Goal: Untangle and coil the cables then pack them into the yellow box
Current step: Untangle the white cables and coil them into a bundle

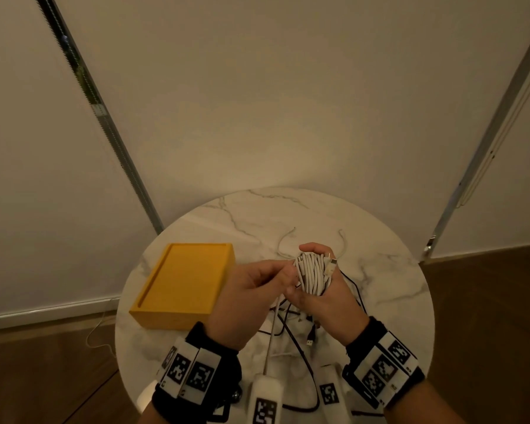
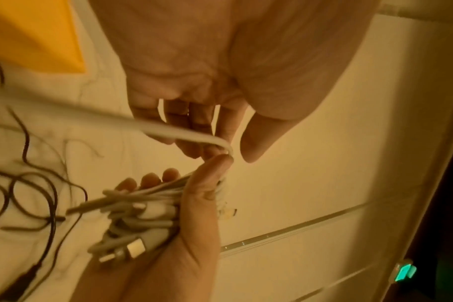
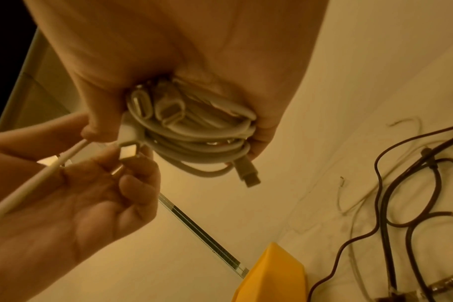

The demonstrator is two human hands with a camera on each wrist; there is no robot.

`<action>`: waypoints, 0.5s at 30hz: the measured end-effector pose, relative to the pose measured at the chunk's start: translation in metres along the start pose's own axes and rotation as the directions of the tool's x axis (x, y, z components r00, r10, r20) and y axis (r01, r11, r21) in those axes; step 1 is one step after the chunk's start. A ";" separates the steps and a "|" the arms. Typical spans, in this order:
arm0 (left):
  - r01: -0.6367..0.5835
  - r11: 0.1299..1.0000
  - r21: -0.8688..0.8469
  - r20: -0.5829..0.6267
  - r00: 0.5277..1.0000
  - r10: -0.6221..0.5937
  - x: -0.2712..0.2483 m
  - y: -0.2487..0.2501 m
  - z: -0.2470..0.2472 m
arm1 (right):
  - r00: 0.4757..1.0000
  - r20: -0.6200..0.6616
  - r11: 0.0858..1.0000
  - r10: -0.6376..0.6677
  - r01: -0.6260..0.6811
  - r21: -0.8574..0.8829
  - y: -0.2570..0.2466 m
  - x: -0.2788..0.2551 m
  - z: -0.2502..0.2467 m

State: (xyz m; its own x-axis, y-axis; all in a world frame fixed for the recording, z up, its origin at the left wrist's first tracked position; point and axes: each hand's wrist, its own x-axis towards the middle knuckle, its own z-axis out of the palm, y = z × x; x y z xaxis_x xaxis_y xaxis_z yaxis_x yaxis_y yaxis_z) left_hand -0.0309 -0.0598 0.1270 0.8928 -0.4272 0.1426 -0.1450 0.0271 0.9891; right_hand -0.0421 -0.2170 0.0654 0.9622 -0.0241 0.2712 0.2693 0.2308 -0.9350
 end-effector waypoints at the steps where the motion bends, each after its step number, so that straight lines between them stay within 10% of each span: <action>1: 0.039 0.998 -0.042 -0.010 0.999 -0.040 0.001 -0.002 -0.001 | 1.000 -0.002 1.000 0.002 -0.002 -0.001 0.000 0.000 0.000; 15: 0.004 0.965 -0.263 -0.122 0.992 -0.038 0.002 -0.008 0.003 | 0.997 0.058 0.997 0.045 -0.048 0.058 0.000 0.000 0.007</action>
State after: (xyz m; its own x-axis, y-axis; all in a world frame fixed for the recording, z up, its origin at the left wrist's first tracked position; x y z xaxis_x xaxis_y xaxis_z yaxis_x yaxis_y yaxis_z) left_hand -0.0296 -0.0639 0.1193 0.9430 -0.3146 0.1086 -0.0237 0.2622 0.9647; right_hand -0.0419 -0.2099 0.0672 0.9694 0.0426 0.2416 0.2197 0.2880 -0.9321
